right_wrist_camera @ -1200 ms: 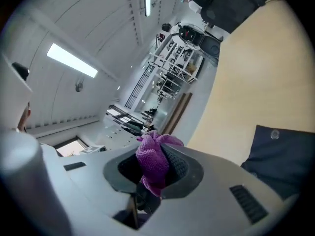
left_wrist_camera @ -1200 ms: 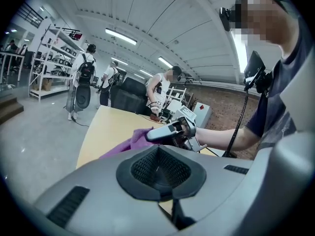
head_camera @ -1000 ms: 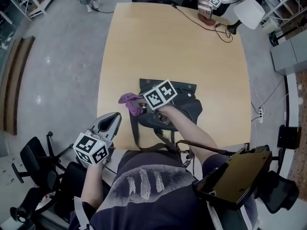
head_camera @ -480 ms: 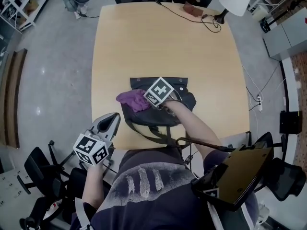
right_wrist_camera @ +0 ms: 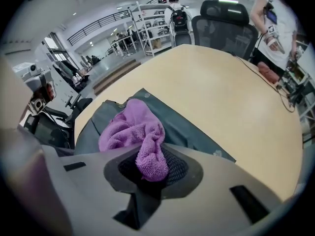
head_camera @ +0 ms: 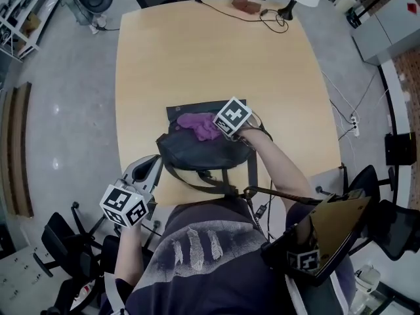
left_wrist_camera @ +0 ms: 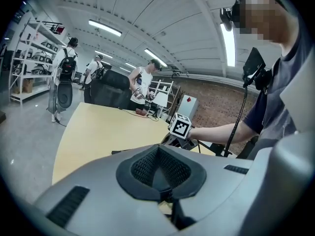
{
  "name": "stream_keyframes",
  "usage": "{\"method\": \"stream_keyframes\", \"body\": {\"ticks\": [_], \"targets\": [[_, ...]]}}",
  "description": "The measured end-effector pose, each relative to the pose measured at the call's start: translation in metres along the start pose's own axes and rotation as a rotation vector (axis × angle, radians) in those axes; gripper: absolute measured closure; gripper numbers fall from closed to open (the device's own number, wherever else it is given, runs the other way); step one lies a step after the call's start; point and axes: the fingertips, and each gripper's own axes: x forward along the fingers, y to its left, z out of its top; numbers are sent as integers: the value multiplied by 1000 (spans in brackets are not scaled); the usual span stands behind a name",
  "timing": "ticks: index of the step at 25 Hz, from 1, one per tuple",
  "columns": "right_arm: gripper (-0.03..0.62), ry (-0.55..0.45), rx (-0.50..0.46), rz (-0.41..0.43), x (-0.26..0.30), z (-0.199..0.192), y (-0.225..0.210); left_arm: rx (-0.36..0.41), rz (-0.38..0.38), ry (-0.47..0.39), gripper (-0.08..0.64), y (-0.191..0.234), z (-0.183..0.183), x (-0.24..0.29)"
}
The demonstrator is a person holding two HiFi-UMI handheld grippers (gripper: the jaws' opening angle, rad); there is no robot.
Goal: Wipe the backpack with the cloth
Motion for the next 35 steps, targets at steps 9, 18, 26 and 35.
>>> {"method": "stream_keyframes", "body": {"ticks": [9, 18, 26, 35], "targets": [[525, 23, 3, -105, -25, -29, -51, 24, -7, 20, 552, -9, 0, 9], [525, 61, -59, -353, -60, -56, -118, 30, -7, 24, 552, -11, 0, 9], [525, -90, 54, -558, -146, -81, -135, 26, -30, 24, 554, -7, -4, 14], [525, -68, 76, -400, -71, -94, -45, 60, -95, 9, 552, -13, 13, 18]]}}
